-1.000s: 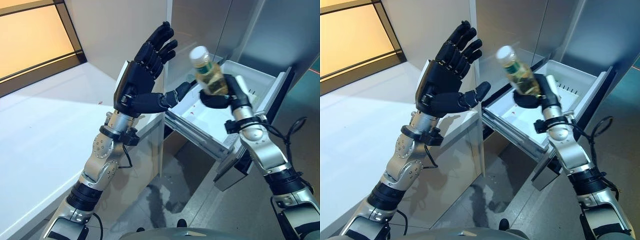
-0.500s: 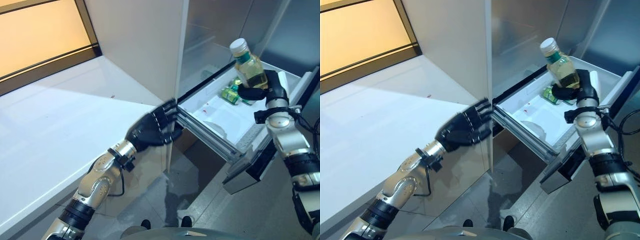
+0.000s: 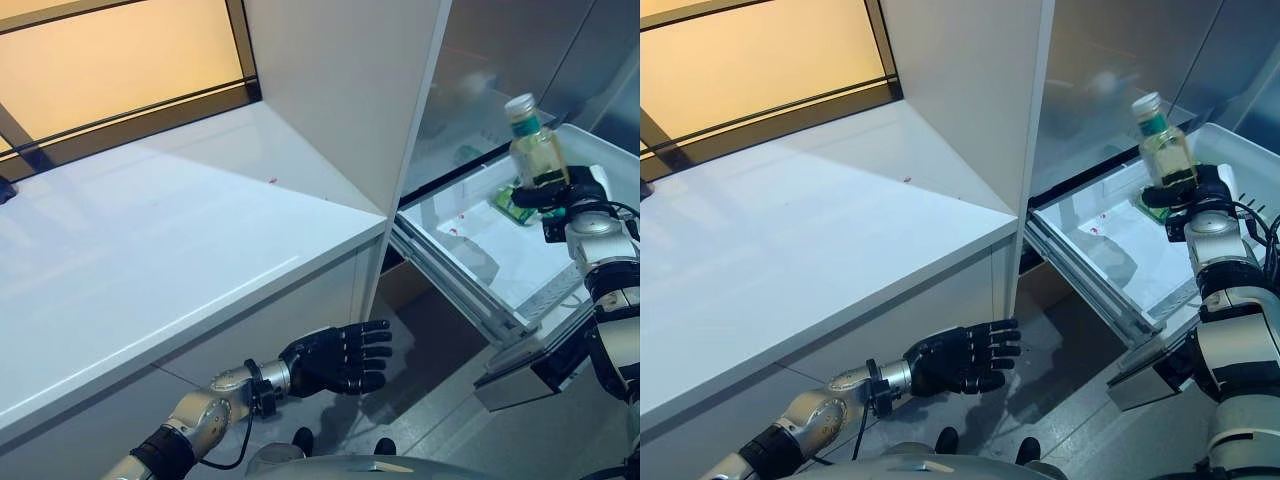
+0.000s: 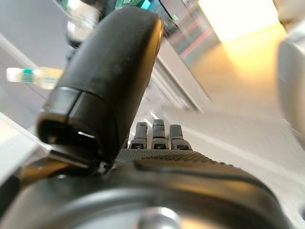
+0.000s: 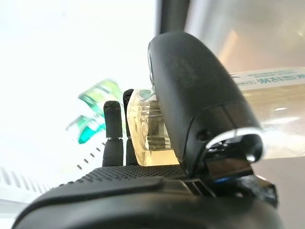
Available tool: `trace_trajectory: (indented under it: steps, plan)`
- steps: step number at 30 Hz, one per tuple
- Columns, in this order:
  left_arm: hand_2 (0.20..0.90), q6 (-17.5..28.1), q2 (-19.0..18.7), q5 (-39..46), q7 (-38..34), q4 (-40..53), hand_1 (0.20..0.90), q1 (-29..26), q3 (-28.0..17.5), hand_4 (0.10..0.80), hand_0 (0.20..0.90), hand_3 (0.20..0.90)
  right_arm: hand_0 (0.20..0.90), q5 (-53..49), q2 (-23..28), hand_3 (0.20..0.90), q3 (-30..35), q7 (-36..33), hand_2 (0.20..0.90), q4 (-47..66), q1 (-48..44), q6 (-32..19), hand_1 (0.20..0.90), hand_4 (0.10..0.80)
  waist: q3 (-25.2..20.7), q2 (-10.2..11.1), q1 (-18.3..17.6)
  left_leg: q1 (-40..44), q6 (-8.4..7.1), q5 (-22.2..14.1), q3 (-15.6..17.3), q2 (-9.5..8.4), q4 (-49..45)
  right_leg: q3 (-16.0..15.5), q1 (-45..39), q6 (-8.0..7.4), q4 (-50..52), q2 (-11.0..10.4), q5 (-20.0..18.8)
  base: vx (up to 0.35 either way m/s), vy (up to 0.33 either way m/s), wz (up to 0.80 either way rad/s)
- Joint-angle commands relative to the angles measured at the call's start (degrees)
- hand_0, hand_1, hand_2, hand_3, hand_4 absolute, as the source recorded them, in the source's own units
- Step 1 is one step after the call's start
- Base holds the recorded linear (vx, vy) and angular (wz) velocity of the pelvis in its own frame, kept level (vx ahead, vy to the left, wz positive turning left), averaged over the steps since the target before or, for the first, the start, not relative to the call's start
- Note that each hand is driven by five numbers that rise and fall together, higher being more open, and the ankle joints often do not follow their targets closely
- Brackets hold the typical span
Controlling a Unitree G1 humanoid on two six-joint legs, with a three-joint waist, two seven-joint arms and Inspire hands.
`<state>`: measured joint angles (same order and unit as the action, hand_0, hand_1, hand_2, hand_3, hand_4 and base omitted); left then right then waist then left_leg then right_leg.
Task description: Put drinks into fridge and close the fridge
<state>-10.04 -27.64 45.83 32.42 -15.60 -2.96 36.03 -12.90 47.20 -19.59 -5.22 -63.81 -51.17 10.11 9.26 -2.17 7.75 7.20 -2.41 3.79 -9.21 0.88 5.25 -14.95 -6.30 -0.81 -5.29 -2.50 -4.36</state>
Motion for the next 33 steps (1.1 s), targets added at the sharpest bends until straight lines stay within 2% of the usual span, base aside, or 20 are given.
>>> trace_trajectory:
  steps: [1, 2, 5, 11, 16, 23, 28, 32, 33]
  plan:
    - [0.900, 9.53, -0.16, -7.81, -3.60, -1.96, 0.900, -1.91, 3.66, 0.800, 0.900, 0.900, 0.300, 5.49, 5.19, 0.200, -4.11, 3.46, 0.300, -0.38, -12.89, 0.86, 0.300, 0.100, -4.58, 3.38, 0.49, -2.92, -0.26, -1.19, 7.77, 0.57, -0.25, 1.24, -1.60, -0.44, 2.02, 0.77, 4.70, -0.008, -0.034, 0.05]
    - [0.900, 13.88, 0.05, -13.20, -8.03, -6.38, 0.900, -2.03, 3.59, 0.800, 0.900, 0.900, 0.300, 6.62, 4.36, 0.200, -4.58, 6.05, 0.300, -2.27, -12.01, 3.42, 0.300, 0.100, -4.09, 3.46, 0.78, -3.26, -0.24, -0.98, 7.57, 0.58, -0.25, 1.19, -1.37, -0.40, 2.05, 0.76, 4.66, -0.020, -0.050, 0.10]
    - [0.900, 18.54, 1.28, -19.98, -14.29, -14.28, 0.900, -2.42, 1.46, 0.800, 0.900, 0.900, 0.300, 8.45, 3.07, 0.200, -4.49, 9.32, 0.300, -5.23, -10.66, 5.08, 0.300, 0.100, -3.10, 3.66, 1.44, -3.99, -0.22, -0.56, 7.03, 0.55, -0.25, 1.16, -0.68, -0.30, 2.17, 0.73, 4.51, -0.019, -0.044, 0.08]
    - [0.900, 21.44, 4.05, -28.42, -20.64, -26.08, 0.900, -1.77, -2.95, 0.800, 0.900, 0.900, 0.300, 10.68, 1.49, 0.200, -2.94, 11.12, 0.300, -7.87, -6.89, 4.50, 0.300, 0.100, -1.16, 3.58, 2.16, -5.04, 0.14, -0.16, 6.40, 0.29, -0.25, 1.36, 0.82, -0.29, 2.57, 0.69, 4.05, -0.033, -0.029, 0.04]
    - [0.900, 21.84, 6.77, -29.86, -23.22, -39.33, 0.900, -2.37, -10.15, 0.800, 0.900, 0.900, 0.300, 11.85, -0.14, 0.200, -2.10, 11.54, 0.300, -7.46, -3.49, 4.02, 0.300, 0.100, 0.87, 3.44, 1.90, -5.69, 0.51, -0.05, 6.35, 0.02, -0.25, 1.67, 2.05, -0.44, 2.89, 0.47, 3.64, -0.053, -0.015, 0.00]
    - [0.900, 20.27, 7.27, -32.40, -25.90, -46.21, 0.900, -2.59, -13.18, 0.800, 0.900, 0.900, 0.300, 16.61, -1.64, 0.200, -4.29, 14.35, 0.300, -7.29, -2.18, 1.88, 0.300, 0.100, 2.68, 3.04, 1.33, -6.42, 0.73, -0.09, 6.54, -0.24, -0.25, 2.52, 3.28, -0.63, 3.01, 0.31, 3.35, -0.044, 0.002, -0.01]
    - [0.900, 20.23, 7.67, -31.03, -25.83, -46.24, 0.900, -2.09, -14.52, 0.800, 0.900, 0.900, 0.300, 23.73, -1.85, 0.200, -7.92, 16.42, 0.300, -6.15, -2.33, 0.04, 0.300, 0.100, 3.51, 2.96, 1.25, -6.89, 0.82, -0.01, 6.52, -0.49, -0.25, 3.06, 3.95, -0.77, 3.02, 0.21, 3.11, -0.037, 0.004, -0.02]
    - [0.900, 21.24, 7.92, -32.37, -25.58, -45.11, 0.900, -2.18, -13.65, 0.800, 0.900, 0.900, 0.300, 26.16, -2.43, 0.200, -9.95, 18.03, 0.300, -5.55, -3.08, 0.20, 0.300, 0.100, 4.39, 2.95, 1.42, -7.40, 0.80, 0.11, 6.52, -0.55, -0.25, 3.23, 4.47, -0.89, 3.03, 0.13, 2.88, -0.050, -0.004, -0.02]
    - [0.900, 21.42, 7.92, -32.68, -25.42, -44.91, 0.900, -2.27, -13.41, 0.800, 0.900, 0.900, 0.335, 27.01, -2.59, 0.241, -10.19, 18.80, 0.335, -5.49, -3.21, 0.35, 0.335, 0.141, 4.54, 2.96, 1.43, -7.44, 0.79, 0.10, 6.54, -0.55, -0.25, 3.28, 4.51, -0.93, 3.01, 0.11, 2.83, -0.039, -0.001, -0.04]
